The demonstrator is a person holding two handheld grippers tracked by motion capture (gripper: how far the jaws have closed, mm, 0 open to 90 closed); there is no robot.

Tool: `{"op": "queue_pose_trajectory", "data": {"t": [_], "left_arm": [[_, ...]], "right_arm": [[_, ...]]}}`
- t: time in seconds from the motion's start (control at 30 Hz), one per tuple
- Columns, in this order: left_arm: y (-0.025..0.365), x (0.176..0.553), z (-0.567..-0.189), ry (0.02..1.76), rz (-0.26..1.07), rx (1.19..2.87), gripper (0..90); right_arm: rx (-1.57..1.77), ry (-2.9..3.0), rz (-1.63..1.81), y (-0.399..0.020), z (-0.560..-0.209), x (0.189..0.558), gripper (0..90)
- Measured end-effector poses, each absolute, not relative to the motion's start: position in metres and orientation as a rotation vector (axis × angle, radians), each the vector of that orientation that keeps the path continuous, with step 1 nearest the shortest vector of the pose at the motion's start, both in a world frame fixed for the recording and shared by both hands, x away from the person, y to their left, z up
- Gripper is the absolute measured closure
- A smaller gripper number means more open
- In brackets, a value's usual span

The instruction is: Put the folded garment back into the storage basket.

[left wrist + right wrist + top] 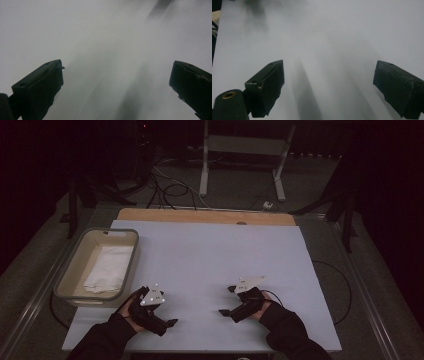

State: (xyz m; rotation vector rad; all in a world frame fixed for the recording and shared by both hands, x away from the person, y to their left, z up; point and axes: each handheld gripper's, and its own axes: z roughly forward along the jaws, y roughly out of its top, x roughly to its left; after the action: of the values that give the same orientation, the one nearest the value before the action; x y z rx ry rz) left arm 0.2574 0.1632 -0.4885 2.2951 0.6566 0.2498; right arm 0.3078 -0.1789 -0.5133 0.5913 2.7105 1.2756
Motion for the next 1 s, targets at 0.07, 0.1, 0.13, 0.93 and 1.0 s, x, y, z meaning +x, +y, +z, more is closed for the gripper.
{"op": "queue_pose_trajectory", "data": {"t": [0.07,0.1,0.13,0.93,1.0], "left_arm": [[0.165,0.256,-0.489,0.645,0.242,2.300,0.0],[0.166,0.256,-0.489,0.638,0.238,2.298,0.0],[0.166,0.255,-0.489,0.640,0.232,2.298,0.0],[0.183,0.251,-0.498,0.653,0.214,2.281,0.0],[0.184,0.251,-0.499,0.653,0.213,2.279,0.0]], "right_arm": [[0.589,2.708,1.265,-0.184,-0.515,0.306,9.9],[0.586,2.705,1.255,-0.187,-0.515,0.305,10.0],[0.596,2.701,1.263,-0.189,-0.515,0.304,9.9],[0.699,2.639,1.206,-0.257,-0.512,0.277,10.0],[0.713,2.633,1.219,-0.262,-0.513,0.275,10.0]]}}
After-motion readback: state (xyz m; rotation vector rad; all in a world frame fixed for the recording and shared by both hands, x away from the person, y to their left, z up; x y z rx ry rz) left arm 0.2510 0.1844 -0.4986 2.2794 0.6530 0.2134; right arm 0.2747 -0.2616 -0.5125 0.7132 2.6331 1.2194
